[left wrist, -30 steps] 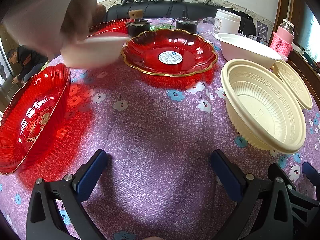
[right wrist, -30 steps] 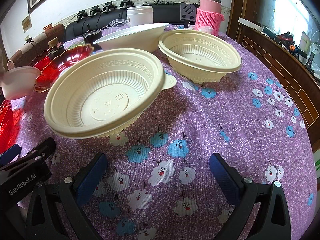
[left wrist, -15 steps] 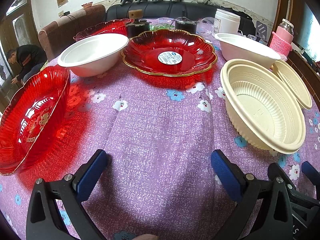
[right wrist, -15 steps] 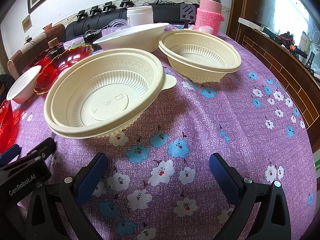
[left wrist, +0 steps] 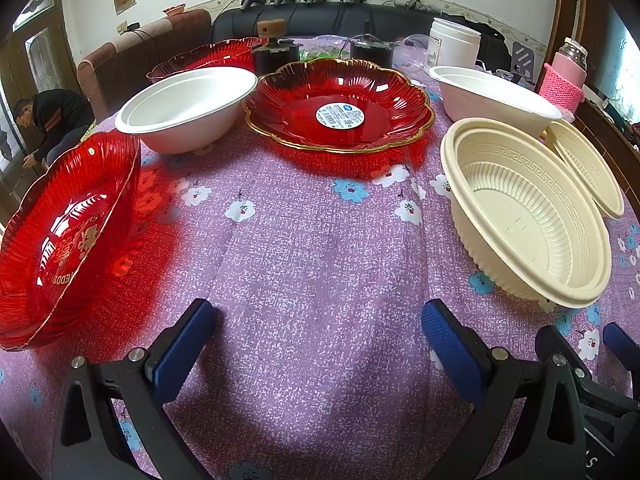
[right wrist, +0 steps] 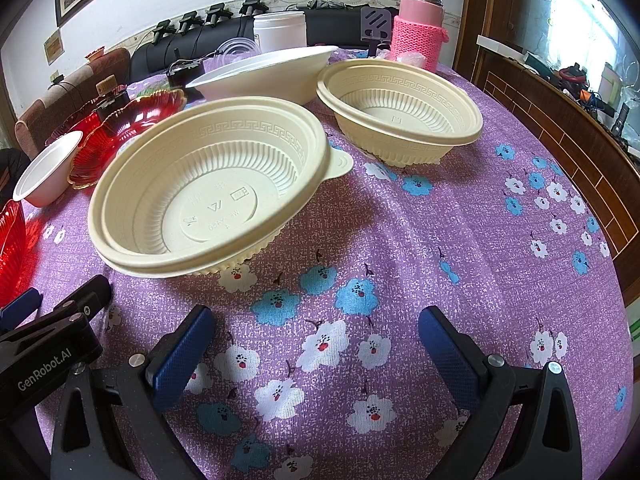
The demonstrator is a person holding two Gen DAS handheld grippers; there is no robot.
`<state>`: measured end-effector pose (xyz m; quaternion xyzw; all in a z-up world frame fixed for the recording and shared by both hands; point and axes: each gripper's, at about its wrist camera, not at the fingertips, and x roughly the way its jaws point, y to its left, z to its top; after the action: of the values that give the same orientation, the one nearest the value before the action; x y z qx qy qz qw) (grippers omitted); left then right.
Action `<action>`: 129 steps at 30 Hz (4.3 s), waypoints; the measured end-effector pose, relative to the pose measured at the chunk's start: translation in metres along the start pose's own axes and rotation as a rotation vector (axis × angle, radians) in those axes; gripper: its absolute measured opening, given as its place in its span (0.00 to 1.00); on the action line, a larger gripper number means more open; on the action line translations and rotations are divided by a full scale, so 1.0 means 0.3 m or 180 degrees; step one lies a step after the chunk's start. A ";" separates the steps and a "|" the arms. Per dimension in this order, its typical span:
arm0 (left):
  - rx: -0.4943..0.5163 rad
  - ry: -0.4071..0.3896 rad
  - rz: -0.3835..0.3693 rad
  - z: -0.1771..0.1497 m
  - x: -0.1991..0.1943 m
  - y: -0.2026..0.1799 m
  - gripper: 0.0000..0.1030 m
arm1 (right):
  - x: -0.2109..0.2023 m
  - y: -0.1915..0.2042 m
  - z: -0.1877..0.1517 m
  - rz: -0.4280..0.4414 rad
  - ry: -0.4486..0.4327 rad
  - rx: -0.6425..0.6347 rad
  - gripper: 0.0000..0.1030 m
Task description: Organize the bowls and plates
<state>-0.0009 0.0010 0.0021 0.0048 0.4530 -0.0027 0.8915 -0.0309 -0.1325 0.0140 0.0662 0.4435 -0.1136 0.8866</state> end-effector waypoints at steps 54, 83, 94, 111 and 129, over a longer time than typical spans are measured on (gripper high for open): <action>0.0001 -0.0001 0.0000 -0.001 0.001 0.000 1.00 | 0.000 -0.001 0.000 0.0001 0.0000 0.0001 0.99; 0.0011 0.0023 -0.0007 -0.004 0.006 -0.002 1.00 | 0.001 -0.006 -0.002 -0.0004 -0.0004 0.0032 0.99; 0.0046 0.0010 -0.0036 -0.010 0.001 0.006 1.00 | -0.001 -0.001 -0.001 -0.0010 -0.0003 0.0028 0.99; 0.0045 0.0010 -0.0035 -0.011 0.001 0.006 1.00 | -0.001 0.000 -0.001 -0.0011 -0.0003 0.0027 0.99; 0.0126 0.0076 -0.0084 -0.011 -0.006 0.016 1.00 | 0.002 -0.001 0.002 -0.0014 -0.0001 0.0034 0.99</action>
<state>-0.0046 0.0059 0.0015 0.0165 0.4635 -0.0234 0.8856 -0.0302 -0.1329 0.0139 0.0700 0.4429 -0.1179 0.8860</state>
